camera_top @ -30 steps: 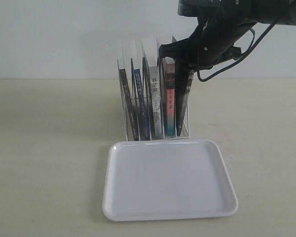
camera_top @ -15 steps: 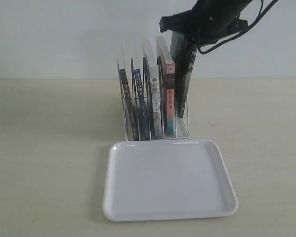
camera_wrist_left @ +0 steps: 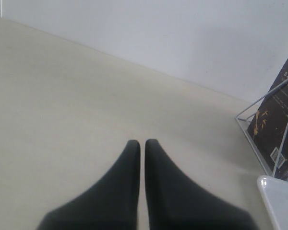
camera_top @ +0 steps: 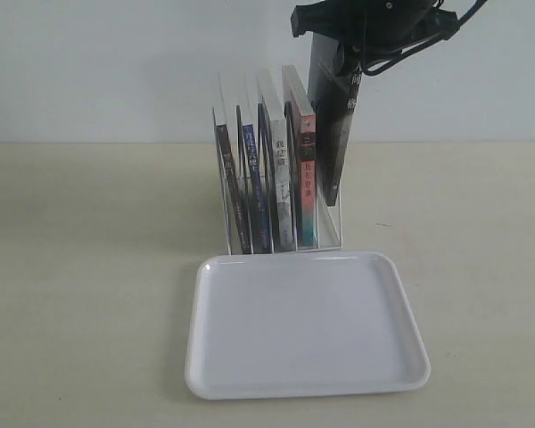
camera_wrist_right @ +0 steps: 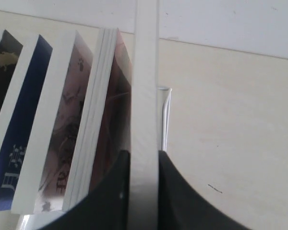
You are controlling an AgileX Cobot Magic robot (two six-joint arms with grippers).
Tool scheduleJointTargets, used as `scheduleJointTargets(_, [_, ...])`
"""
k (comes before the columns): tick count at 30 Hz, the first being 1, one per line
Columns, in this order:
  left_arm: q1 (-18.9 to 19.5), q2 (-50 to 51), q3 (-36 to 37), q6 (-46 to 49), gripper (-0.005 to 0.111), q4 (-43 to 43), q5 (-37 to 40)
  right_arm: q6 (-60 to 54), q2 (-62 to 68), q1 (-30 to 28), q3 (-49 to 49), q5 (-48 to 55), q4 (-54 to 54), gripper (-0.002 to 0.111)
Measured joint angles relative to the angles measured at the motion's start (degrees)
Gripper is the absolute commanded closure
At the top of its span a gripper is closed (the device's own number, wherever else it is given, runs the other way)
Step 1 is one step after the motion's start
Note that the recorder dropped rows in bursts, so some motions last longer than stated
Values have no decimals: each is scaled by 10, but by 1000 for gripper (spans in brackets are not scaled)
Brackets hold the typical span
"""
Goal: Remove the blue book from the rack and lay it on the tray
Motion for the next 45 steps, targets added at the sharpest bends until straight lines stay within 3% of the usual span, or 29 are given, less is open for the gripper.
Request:
scheduleJointTargets(33, [0,0,0,0,103,0,0,-2,80,0,-2,-21,-3,107])
scheduleJointTargets(39, [0,0,0,0,103,0,0,-34,80,0,-3,-10,-5,64])
scheduleJointTargets(45, [0,0,0,0,103,0,0,-39,66,0,-3,0,-4,60])
